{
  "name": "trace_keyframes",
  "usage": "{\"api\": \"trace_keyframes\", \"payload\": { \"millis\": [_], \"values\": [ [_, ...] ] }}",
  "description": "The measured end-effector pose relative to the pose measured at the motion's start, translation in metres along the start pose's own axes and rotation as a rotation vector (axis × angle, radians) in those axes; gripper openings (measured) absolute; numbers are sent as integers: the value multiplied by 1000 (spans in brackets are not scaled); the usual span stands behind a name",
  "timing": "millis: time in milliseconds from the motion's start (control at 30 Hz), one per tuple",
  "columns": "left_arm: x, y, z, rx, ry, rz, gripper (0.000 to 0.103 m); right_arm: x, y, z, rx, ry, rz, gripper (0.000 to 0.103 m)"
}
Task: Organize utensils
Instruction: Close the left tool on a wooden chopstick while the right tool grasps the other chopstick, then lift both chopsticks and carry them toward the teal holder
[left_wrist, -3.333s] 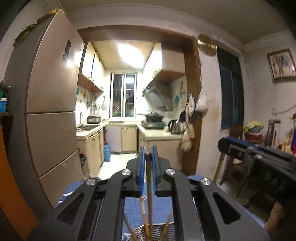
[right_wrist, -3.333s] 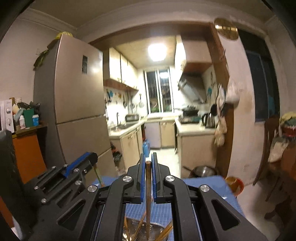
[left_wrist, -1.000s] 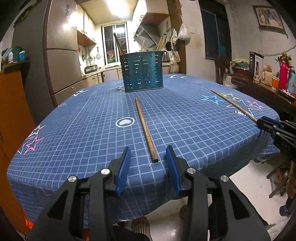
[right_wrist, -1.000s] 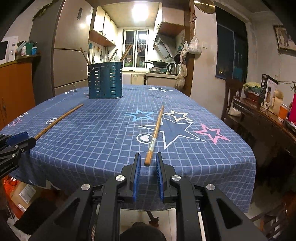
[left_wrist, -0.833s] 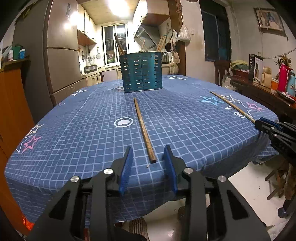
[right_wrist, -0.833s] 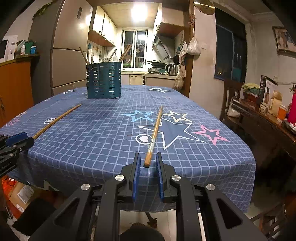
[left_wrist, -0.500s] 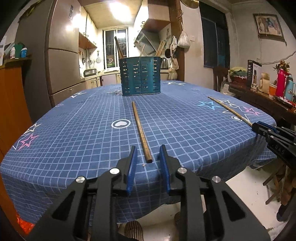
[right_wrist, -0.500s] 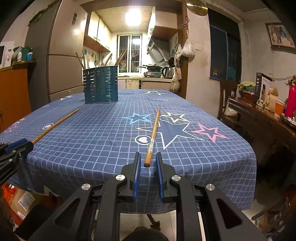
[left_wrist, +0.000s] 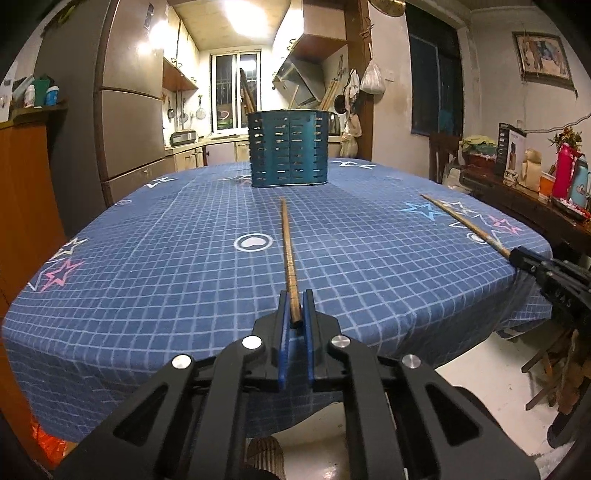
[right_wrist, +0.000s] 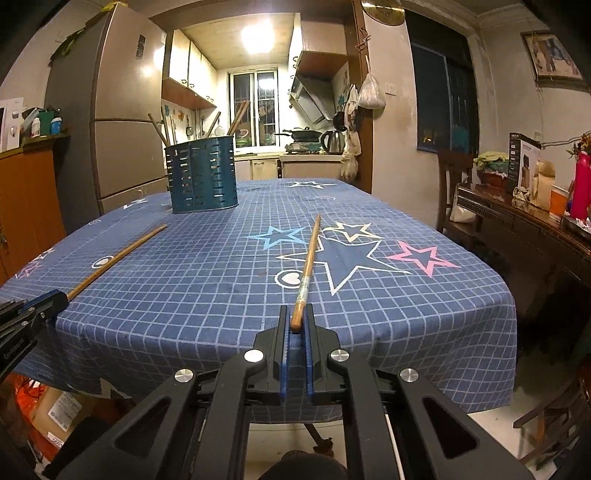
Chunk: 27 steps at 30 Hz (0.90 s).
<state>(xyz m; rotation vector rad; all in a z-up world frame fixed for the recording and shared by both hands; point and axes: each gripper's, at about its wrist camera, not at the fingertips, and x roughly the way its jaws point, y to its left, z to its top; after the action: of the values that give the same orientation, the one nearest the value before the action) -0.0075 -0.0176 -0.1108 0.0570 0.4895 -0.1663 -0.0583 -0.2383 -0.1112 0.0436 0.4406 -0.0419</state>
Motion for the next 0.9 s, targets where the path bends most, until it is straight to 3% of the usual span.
{"api": "trace_keyframes", "payload": {
  "millis": [200, 533, 800, 900],
  "values": [
    [-20, 9, 8, 30, -34, 39, 5, -15, 1, 10, -38, -40, 9, 8],
    [-59, 20, 40, 55, -182, 64, 5, -38, 14, 51, -119, -145, 45, 8],
    [-23, 5, 8, 161, -25, -35, 6, -33, 8, 55, -110, -112, 53, 8],
    [-10, 5, 1, 159, 4, -6, 6, -29, 7, 50, -102, -87, 57, 8]
  ]
}}
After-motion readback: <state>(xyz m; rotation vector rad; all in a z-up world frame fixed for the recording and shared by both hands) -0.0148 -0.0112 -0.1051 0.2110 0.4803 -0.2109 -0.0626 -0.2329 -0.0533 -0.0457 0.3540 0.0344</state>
